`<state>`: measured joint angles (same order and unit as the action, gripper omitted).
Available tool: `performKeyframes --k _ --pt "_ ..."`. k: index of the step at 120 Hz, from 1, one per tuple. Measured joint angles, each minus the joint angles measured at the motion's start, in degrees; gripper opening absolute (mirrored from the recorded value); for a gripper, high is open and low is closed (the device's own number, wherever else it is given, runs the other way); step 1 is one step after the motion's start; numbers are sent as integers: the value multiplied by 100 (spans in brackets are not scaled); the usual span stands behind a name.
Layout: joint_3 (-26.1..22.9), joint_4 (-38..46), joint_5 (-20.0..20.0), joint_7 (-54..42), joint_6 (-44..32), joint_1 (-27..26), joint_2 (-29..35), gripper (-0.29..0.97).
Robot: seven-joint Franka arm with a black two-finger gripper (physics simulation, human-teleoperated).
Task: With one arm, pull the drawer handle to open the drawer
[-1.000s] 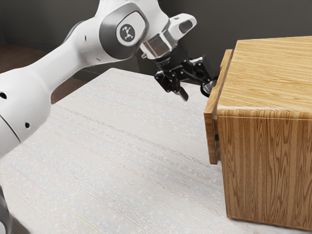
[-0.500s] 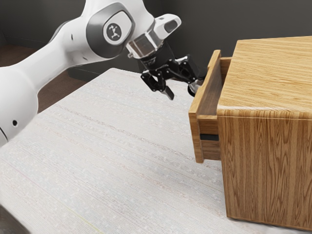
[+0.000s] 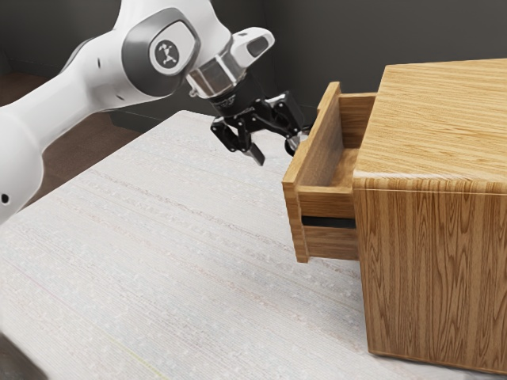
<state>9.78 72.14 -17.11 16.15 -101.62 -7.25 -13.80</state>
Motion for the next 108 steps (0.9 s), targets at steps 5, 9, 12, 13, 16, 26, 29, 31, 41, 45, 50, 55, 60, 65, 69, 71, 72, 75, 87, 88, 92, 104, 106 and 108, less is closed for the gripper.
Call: performKeyframes --k 5,9,12,13,16,26,29,31,41,45,50,55,60,65,69,71,72,75,87,88,92,104,106,108 --pt "4 7 -1 -2 -1 17 15 50" --pt "8 16 -1 -3 -2 41 24 50" --pt "10 40 0 -3 -3 60 40 50" --pt "10 51 0 -3 -3 67 48 50" --pt "11 78 0 -4 -4 89 68 50" --pt "13 117 0 -6 -5 151 95 51" --pt "14 121 0 -7 -5 164 97 51" --pt "14 125 -1 -8 -5 174 99 51" --pt "26 203 -2 -11 -6 200 155 50" --pt "50 229 -2 -12 -6 206 182 50" --pt "68 249 -1 -13 -6 214 203 50" --pt "78 294 1 -15 -6 231 234 50" --pt "85 332 2 -29 -7 247 266 50" --pt "86 354 3 -49 -7 256 287 51" --pt "86 367 4 -71 -6 258 306 51" --pt "87 371 4 -82 -6 258 315 51" --pt "88 374 4 -88 -6 258 319 51" --pt "97 380 5 -104 -6 254 329 50" --pt "183 478 10 -163 -5 258 398 50" --pt "187 483 11 -168 -5 261 401 50" --pt "199 498 14 -185 -4 279 409 51" --pt "213 541 15 -233 -3 359 438 51" --pt "214 543 15 -241 -3 372 440 51" --pt "215 545 15 -249 -2 384 441 51"
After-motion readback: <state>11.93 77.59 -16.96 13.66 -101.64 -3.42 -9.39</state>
